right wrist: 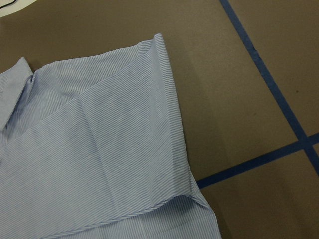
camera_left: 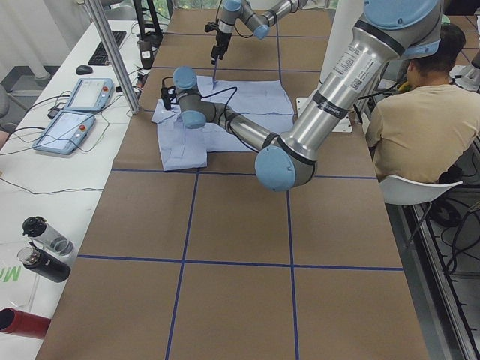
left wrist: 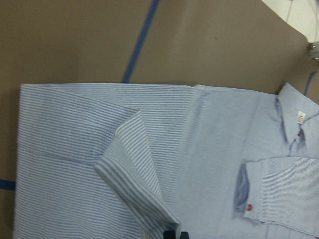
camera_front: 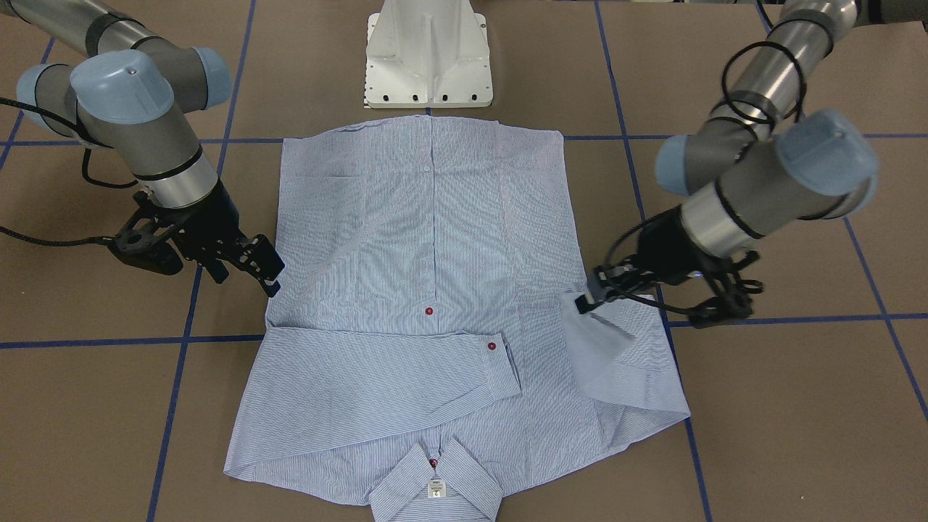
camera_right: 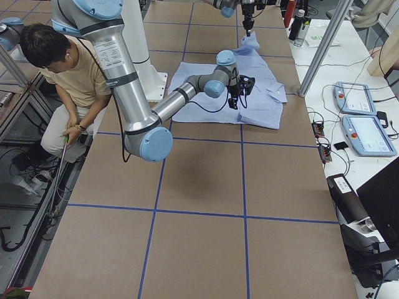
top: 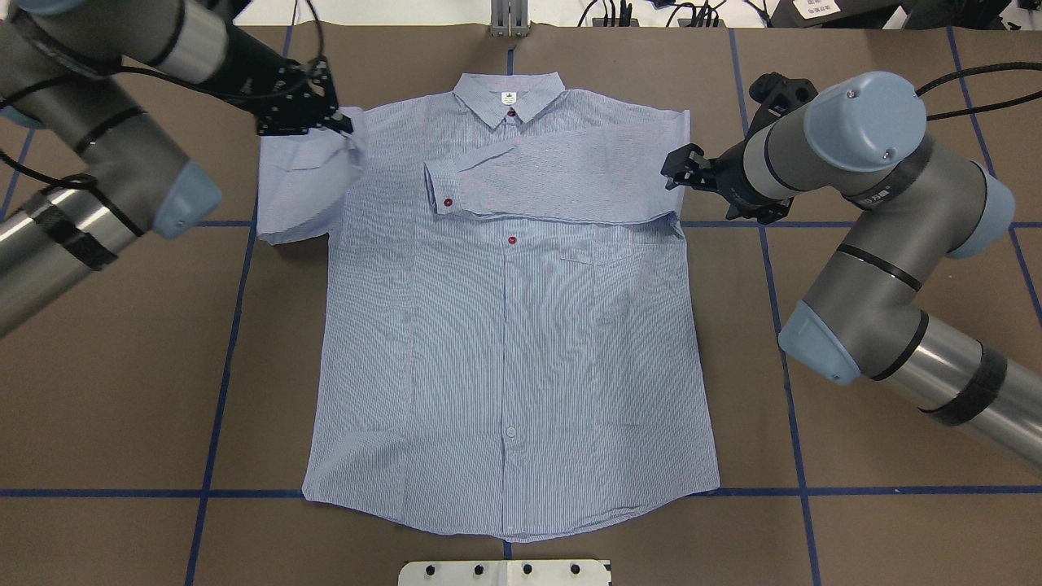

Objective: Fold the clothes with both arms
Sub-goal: 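Fold the cuff over with the left gripper while the right gripper nears the hem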

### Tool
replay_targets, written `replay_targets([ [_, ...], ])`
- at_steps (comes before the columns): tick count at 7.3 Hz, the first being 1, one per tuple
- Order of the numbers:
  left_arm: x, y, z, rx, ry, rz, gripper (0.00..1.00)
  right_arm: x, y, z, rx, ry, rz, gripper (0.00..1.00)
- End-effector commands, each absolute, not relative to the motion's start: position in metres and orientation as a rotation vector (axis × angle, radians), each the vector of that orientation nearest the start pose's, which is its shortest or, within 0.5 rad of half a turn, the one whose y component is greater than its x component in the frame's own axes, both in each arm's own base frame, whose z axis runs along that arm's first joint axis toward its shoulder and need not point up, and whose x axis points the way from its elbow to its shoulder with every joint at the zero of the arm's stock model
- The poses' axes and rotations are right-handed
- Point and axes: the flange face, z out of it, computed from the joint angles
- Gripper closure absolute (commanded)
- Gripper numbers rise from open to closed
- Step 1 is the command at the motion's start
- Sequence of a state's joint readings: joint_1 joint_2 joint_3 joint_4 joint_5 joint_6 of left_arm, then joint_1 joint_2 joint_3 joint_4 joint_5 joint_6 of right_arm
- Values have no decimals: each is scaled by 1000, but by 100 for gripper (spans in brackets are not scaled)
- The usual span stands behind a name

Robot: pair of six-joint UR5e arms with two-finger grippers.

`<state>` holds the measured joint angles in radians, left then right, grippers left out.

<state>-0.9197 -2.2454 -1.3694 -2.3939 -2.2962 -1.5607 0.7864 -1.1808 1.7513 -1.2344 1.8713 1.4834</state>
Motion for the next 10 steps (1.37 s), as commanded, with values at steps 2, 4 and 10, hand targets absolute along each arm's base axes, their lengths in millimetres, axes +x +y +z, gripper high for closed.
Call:
replay_targets([
  [2, 513, -574, 122, 24, 1437, -365, 100, -360, -519, 344, 141, -917, 488, 0],
  [4, 560, -548, 107, 60, 1438, -389, 100, -349, -519, 359, 146, -892, 481, 0],
  [10, 608, -531, 81, 100, 1440, -464, 2, -347, -515, 364, 153, -884, 478, 0],
])
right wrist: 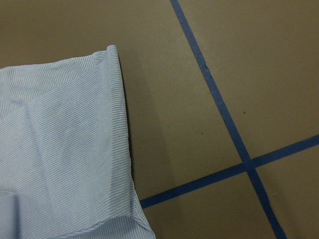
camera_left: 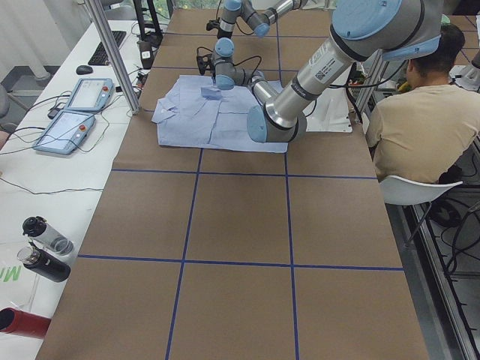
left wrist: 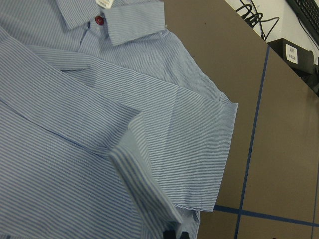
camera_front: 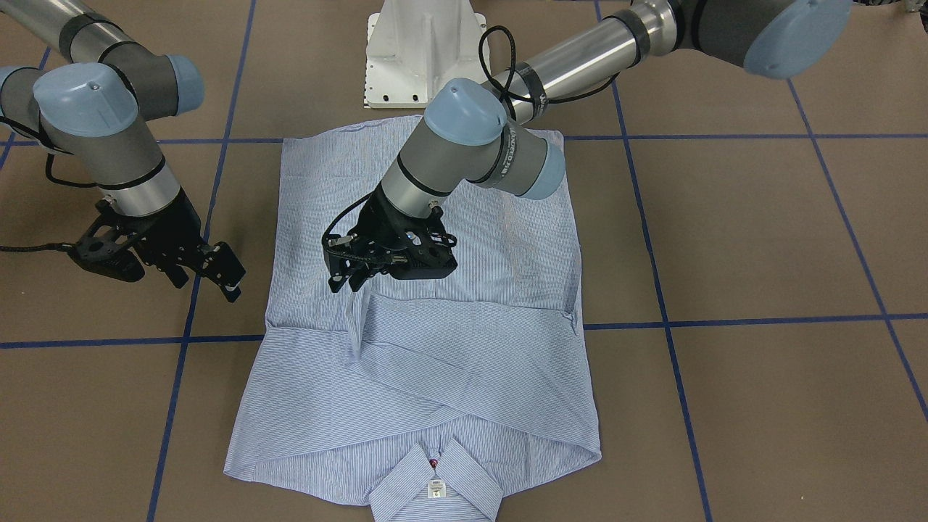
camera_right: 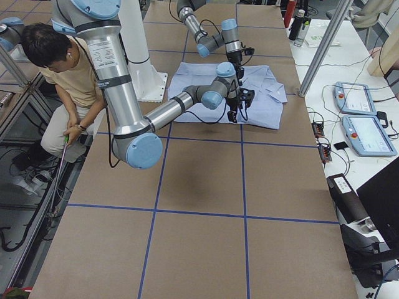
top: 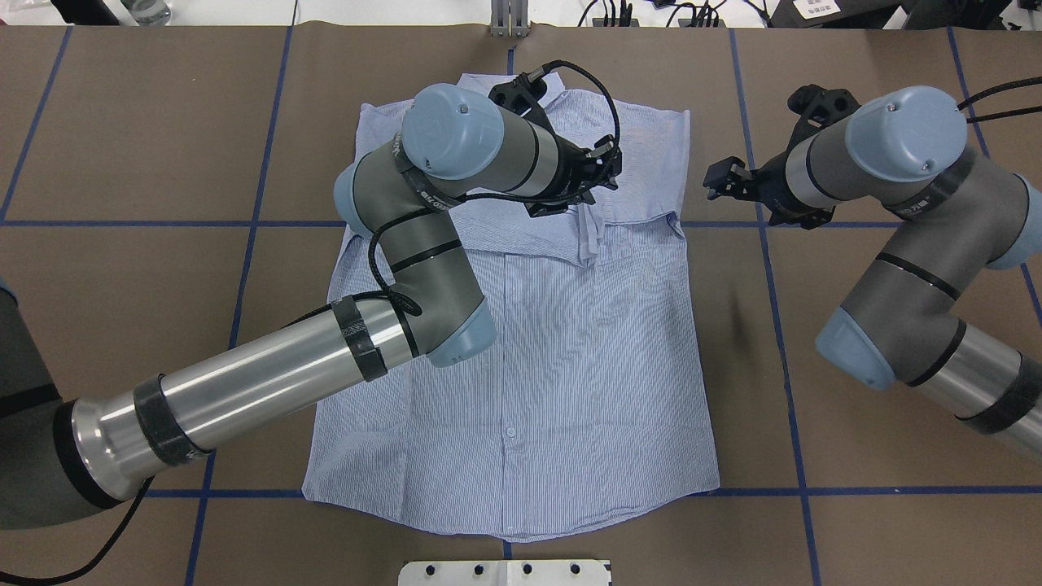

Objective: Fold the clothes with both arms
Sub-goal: 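Fold the cuff over with the left gripper while the right gripper nears the hem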

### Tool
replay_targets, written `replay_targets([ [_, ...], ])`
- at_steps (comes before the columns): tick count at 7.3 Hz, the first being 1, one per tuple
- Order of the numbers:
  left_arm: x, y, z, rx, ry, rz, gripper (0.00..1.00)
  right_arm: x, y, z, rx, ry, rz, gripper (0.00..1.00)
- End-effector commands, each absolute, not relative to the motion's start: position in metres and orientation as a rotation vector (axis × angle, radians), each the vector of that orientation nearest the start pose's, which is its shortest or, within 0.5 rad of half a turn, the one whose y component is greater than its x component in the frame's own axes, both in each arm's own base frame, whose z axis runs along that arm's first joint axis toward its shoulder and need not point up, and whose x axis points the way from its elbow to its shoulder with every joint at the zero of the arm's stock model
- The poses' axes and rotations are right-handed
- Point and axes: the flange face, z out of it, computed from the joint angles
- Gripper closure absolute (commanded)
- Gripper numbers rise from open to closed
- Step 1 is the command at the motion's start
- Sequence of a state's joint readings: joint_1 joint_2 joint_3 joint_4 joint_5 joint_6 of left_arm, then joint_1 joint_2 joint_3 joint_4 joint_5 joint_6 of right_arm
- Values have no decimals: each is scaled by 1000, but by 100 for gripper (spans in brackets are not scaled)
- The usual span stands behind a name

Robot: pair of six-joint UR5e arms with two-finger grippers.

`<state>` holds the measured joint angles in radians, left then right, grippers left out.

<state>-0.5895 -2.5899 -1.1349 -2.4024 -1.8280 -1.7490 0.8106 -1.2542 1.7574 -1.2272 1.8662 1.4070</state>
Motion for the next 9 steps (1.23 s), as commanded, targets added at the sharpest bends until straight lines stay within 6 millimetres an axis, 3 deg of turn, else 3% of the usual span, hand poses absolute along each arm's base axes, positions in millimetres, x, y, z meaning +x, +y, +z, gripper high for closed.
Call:
replay_targets([
  [1, 604, -530, 68, 100, 1457, -462, 2, -345, -510, 354, 160, -902, 487, 0],
  [2, 590, -524, 55, 107, 1484, -453, 2, -346, -493, 339, 141, -935, 495, 0],
  [3, 568, -511, 59, 89, 1480, -439, 3, -359, -460, 342, 77, -948, 549, 0],
  [5, 479, -477, 89, 133, 1528, -426, 7, -369, -377, 335, -8, -979, 677, 0],
  [6, 451, -475, 101, 152, 1537, -440, 8, -380, -339, 342, -34, -968, 731, 0],
  [8, 444, -475, 107, 143, 1533, -437, 8, -396, -265, 357, -121, -933, 851, 1],
  [9, 437, -471, 100, 152, 1550, -433, 8, -406, -232, 372, -107, -909, 893, 2],
])
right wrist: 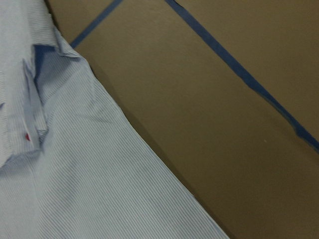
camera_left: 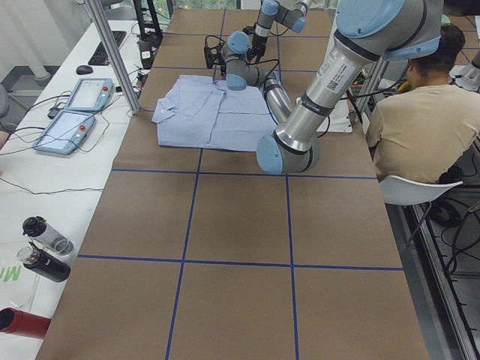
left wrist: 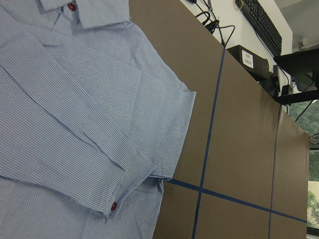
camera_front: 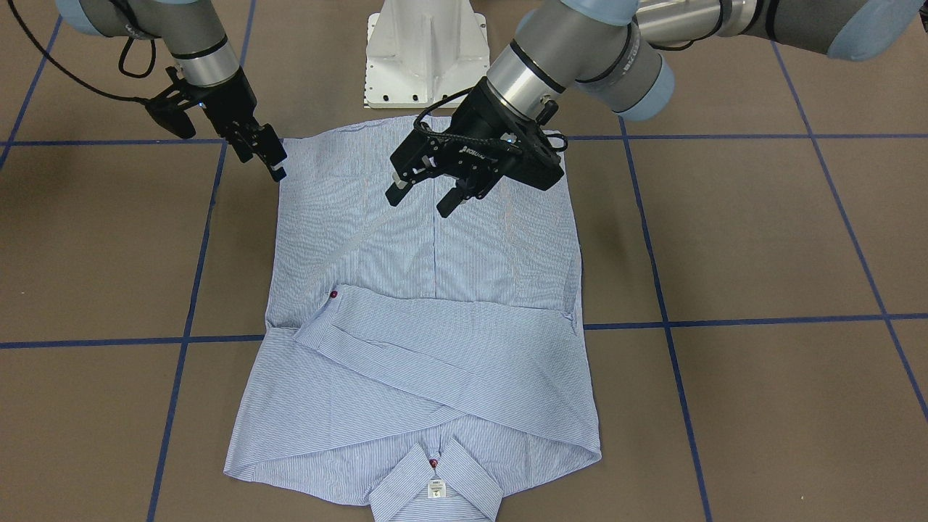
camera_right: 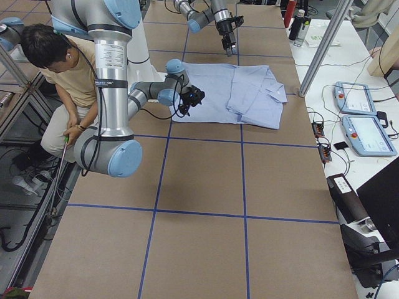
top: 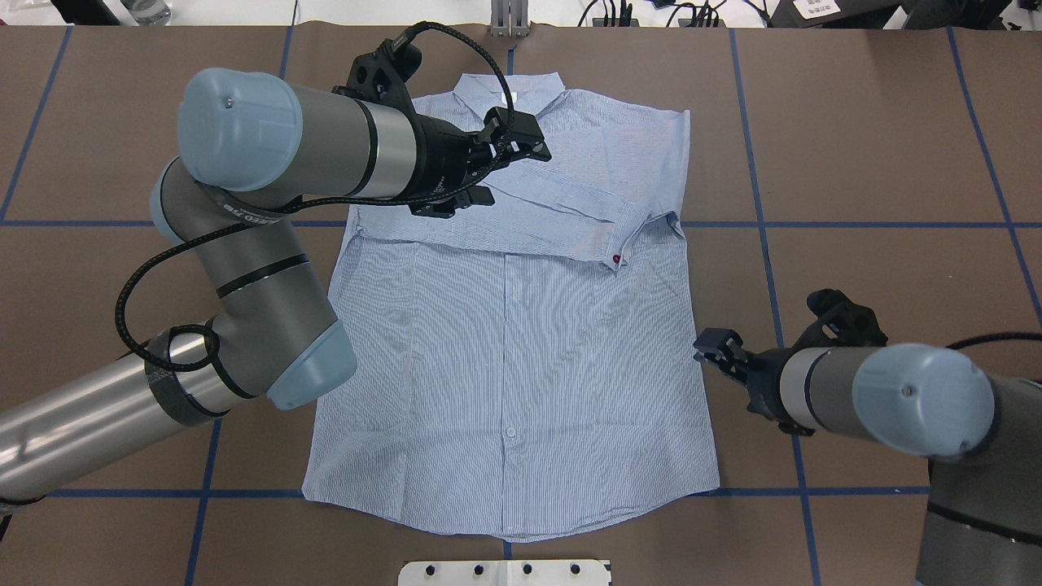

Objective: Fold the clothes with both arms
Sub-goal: 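Release the sleeve and withdraw the left gripper toward the hem corner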

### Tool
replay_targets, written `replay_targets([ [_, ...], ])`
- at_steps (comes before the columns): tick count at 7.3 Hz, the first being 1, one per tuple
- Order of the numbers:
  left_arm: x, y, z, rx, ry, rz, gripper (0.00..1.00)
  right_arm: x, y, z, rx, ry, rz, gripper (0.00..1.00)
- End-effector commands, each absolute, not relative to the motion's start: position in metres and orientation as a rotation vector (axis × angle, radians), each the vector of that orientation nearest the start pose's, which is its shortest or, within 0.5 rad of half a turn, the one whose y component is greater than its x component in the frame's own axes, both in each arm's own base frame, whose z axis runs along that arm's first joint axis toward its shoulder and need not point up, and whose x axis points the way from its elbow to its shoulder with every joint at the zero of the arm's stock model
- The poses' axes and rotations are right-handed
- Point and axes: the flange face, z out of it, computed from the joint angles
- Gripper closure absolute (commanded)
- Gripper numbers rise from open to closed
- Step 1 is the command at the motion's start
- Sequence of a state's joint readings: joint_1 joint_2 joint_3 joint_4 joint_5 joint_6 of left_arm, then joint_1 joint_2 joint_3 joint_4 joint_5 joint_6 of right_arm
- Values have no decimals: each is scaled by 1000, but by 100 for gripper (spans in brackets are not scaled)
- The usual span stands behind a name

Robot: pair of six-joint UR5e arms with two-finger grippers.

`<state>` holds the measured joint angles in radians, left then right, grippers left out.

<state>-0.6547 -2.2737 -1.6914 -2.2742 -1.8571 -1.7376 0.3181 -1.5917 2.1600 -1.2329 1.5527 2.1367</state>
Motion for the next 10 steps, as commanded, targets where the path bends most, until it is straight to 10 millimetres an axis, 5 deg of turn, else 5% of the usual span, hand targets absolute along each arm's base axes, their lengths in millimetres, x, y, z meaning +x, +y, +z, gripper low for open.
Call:
replay_targets([
  [1, 436, -472, 102, 153, 1547, -437, 8, -416, -214, 375, -103, -904, 897, 4],
  [3, 432, -468, 106, 154, 1547, -438, 7, -440, -199, 397, -108, -858, 874, 7],
  [10, 419, -459, 129, 153, 1533, -447, 7, -456, -179, 394, -129, -857, 830, 23],
])
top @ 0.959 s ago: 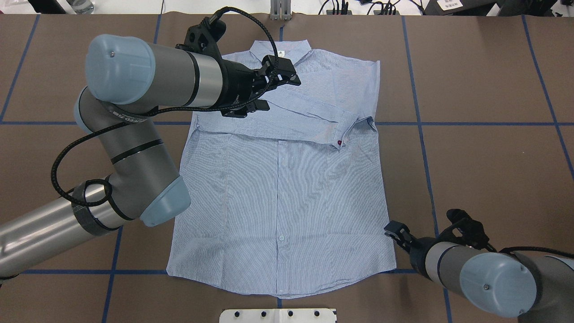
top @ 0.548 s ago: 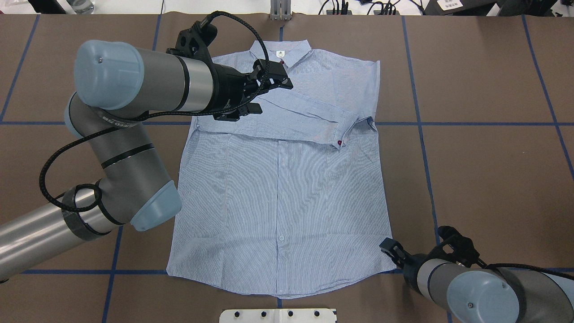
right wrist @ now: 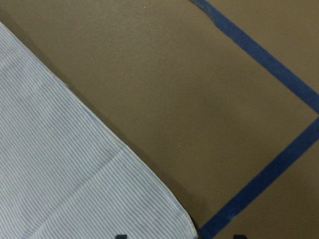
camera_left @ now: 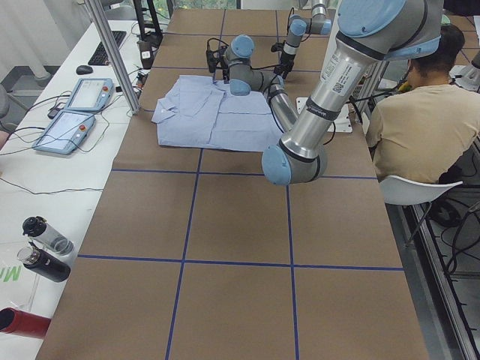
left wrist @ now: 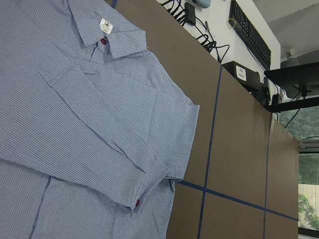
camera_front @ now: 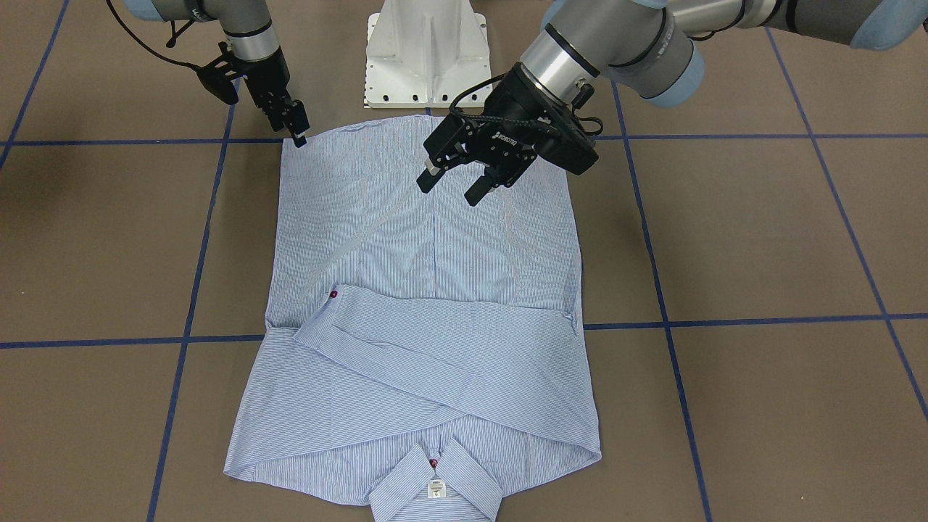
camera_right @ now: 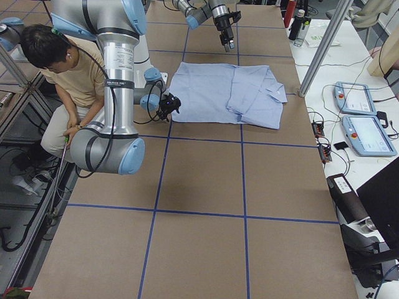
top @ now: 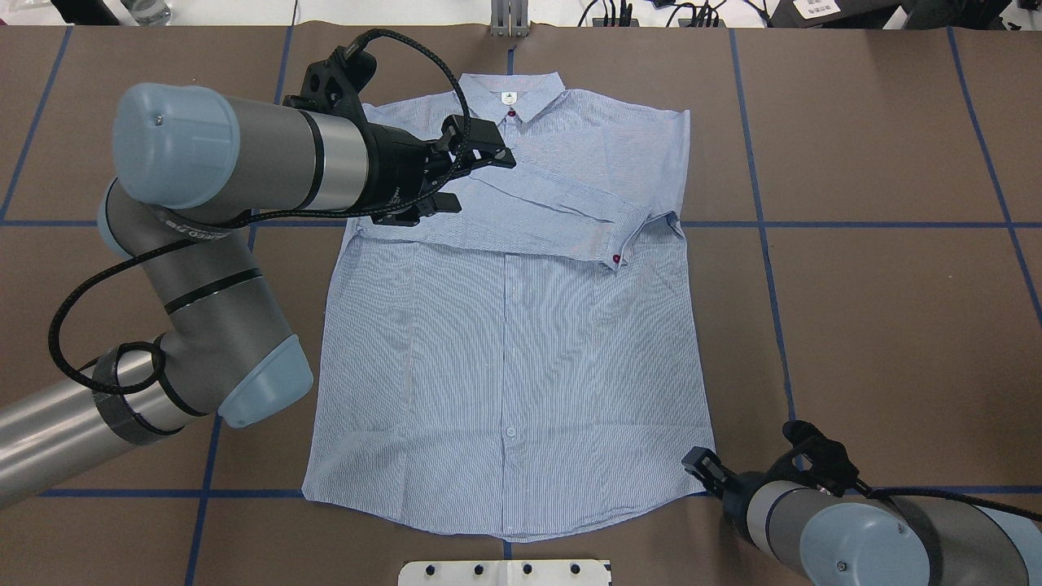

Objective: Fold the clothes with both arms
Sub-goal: 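Release the sleeve and withdraw the left gripper toward the hem corner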

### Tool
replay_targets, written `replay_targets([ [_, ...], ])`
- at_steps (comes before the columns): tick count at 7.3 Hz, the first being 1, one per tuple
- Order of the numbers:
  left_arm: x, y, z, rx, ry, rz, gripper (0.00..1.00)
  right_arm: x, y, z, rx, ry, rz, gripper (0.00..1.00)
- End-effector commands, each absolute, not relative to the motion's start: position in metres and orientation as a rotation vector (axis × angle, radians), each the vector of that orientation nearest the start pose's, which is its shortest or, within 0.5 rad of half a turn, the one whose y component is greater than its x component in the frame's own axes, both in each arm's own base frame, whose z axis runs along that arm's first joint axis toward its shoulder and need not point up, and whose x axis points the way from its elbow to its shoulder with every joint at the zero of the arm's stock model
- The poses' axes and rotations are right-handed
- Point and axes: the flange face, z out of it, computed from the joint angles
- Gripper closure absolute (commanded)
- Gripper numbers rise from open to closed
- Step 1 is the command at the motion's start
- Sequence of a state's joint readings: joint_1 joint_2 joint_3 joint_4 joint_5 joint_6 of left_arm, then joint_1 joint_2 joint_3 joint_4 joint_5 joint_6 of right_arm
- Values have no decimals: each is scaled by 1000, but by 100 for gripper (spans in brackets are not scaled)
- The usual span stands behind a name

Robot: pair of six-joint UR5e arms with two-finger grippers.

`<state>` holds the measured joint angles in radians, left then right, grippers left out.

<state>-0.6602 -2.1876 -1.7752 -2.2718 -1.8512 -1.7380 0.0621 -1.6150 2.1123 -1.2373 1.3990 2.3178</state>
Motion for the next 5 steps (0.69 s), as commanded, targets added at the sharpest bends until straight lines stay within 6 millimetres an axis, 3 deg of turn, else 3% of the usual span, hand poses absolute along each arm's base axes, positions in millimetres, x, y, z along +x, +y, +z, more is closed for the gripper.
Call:
replay_targets([
  [1, 420, -459, 134, 149, 1524, -449, 7, -455, -179, 394, -129, -857, 830, 27],
  [5, 419, -459, 141, 149, 1516, -455, 7, -454, -179, 396, -126, -853, 832, 49],
])
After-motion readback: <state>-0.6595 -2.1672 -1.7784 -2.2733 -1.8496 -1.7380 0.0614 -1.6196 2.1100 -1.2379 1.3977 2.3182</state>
